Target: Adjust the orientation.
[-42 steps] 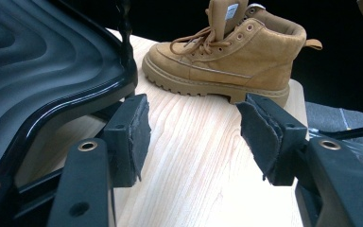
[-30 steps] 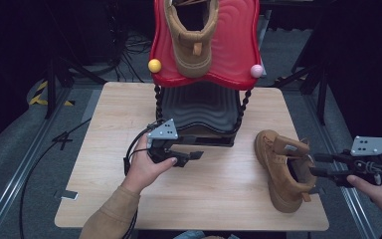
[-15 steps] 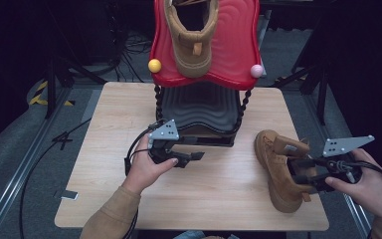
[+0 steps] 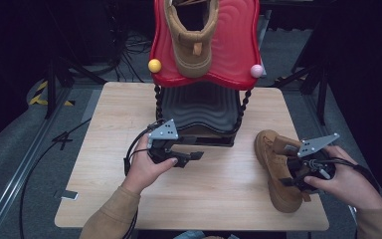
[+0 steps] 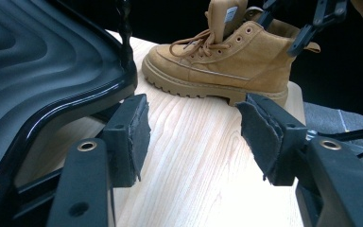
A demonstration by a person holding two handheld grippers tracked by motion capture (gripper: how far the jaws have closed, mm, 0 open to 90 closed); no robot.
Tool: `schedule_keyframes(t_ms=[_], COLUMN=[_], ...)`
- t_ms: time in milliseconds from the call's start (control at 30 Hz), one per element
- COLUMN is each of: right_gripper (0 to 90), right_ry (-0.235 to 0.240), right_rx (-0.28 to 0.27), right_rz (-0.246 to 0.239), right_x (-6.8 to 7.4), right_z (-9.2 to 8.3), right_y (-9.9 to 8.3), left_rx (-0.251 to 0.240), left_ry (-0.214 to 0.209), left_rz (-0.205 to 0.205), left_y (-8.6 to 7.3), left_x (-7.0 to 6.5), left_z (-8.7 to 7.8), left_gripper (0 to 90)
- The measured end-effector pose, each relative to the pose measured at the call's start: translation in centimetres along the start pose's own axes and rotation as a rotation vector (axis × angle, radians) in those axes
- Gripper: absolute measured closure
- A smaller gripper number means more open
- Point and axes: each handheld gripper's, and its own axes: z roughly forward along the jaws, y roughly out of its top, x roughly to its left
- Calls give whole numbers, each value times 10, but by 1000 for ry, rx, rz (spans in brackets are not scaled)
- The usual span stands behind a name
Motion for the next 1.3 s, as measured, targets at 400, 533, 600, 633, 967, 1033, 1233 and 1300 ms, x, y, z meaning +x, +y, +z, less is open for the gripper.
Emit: schedule_keyframes(t_ms=[400,533,600,633,967,1033,1233,1300], right_gripper=[335,336,346,358,411,411,390,374], right_ry=[34,41,58,61,41,46,40,40], right_rx=[87,120,132,140,185,185,190,189], right_rz=[7,14,24,23,34,42,72,59], right_x=[-4,-5,-3,-2,4,3,5,6], right_z=[33,44,49,51,55,55,57,57], right_y=[1,-3,-4,-4,-7,-7,-7,-8], left_rx=[-4,-2,-4,-4,-6,-5,-13,-11], left_ry=[8,9,9,9,13,14,17,18], left_rz=[-7,-7,-4,-5,-14,-14,-14,-14], left_y=[0,0,0,0,-1,0,-1,-1], left_x=[0,1,1,1,2,2,3,3], left_z=[-3,-3,-3,-3,-4,-4,-6,-6], left_gripper=[430,430,430,430,430,430,430,430])
